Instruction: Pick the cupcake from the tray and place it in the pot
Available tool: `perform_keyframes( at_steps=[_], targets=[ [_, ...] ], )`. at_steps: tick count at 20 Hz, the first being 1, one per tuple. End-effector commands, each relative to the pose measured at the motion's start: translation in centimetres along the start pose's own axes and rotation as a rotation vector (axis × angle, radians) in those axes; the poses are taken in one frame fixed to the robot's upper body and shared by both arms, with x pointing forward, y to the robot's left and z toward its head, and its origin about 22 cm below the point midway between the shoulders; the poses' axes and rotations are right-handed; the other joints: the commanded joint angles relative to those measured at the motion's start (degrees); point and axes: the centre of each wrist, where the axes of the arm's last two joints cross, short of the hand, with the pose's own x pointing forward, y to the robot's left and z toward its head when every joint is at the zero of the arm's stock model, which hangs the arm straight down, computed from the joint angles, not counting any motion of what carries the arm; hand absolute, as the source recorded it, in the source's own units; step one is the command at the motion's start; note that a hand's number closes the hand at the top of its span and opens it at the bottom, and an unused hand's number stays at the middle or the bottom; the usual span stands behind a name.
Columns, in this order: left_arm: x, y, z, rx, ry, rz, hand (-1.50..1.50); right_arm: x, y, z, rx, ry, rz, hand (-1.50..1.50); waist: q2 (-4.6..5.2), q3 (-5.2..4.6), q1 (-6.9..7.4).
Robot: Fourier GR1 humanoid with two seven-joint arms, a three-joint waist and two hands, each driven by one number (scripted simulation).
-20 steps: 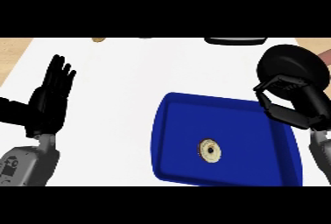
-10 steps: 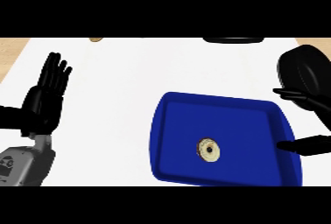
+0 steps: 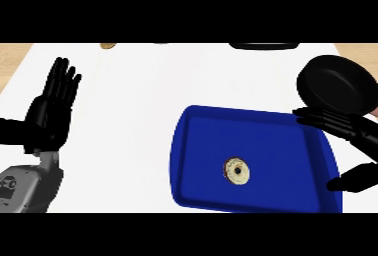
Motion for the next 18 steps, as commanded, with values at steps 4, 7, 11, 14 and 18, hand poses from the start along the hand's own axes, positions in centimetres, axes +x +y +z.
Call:
perform_keyframes(
  at_steps=[4,7,11,14,18],
  targets=[
    [-0.8,-0.1,0.0,-0.022,-0.002,0.021,0.00,3.8,0.2,-4.9,0.123,0.103,0.087,-1.50,0.18,-0.01,0.53],
    [-1.2,0.8,-0.7,0.010,-0.012,-0.011,0.00,4.9,3.0,-5.7,0.151,0.134,0.079,-1.50,0.19,0.01,0.27],
    [-0.7,0.4,-0.1,0.004,0.000,-0.010,0.00,5.9,4.5,-5.5,0.186,0.198,0.072,-1.50,0.10,0.04,0.24],
    [1.7,0.5,-1.6,-0.013,0.002,0.017,0.00,6.2,7.2,-6.4,0.231,0.215,0.055,-1.50,0.11,0.05,0.34],
    [0.1,0.6,-1.7,-0.012,-0.002,-0.012,0.00,4.2,8.7,-6.8,0.259,0.207,0.071,-1.50,0.17,0.05,0.34]
  ],
)
